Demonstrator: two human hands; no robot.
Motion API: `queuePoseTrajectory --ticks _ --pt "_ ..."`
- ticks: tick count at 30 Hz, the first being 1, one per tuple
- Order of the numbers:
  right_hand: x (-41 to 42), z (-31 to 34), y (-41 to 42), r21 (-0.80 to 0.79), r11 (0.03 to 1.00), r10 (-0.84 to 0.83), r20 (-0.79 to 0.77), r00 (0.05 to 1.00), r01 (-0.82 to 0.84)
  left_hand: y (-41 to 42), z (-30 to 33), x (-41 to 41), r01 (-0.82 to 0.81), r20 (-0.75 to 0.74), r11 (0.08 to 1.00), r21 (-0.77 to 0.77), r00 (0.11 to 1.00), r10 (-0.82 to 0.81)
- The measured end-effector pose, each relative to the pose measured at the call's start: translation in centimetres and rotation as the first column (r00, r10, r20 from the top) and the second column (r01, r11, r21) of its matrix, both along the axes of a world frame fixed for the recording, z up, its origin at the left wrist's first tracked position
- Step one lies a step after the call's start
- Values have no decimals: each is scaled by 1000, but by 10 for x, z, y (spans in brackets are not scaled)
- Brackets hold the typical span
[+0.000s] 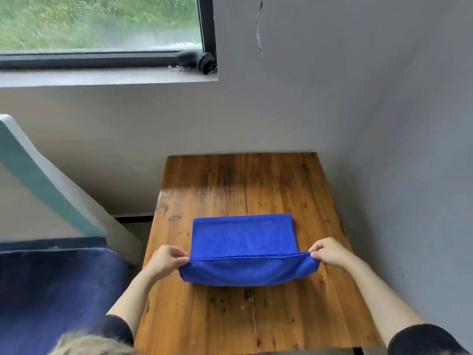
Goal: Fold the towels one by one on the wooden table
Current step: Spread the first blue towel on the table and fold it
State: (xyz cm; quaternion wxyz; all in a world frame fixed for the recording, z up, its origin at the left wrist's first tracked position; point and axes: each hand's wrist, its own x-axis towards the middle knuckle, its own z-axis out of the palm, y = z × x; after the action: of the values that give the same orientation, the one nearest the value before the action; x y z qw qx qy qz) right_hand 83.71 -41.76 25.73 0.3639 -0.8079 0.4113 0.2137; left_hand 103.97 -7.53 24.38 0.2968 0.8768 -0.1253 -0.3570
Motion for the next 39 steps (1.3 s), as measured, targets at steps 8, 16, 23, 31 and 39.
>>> queuePoseTrajectory --ticks 8,16,23,31,39 --pt "-14 -16 1 133 978 -161 11 987 158 7 -17 -11 -59 35 995 -78 997 62" --pt "32 -55 -21 62 953 -304 236 923 298 -24 -43 22 -180 141 963 -198 968 210" --pt "69 -109 -36 122 888 -456 341 822 443 -44 -86 55 -221 161 956 -191 954 253" --pt "82 -137 -36 52 899 -418 394 819 434 -56 -111 71 -211 180 959 -190 952 246" --pt "83 -148 -35 -7 893 -403 429 808 450 -58 -114 70 -210 180 942 -263 948 262"
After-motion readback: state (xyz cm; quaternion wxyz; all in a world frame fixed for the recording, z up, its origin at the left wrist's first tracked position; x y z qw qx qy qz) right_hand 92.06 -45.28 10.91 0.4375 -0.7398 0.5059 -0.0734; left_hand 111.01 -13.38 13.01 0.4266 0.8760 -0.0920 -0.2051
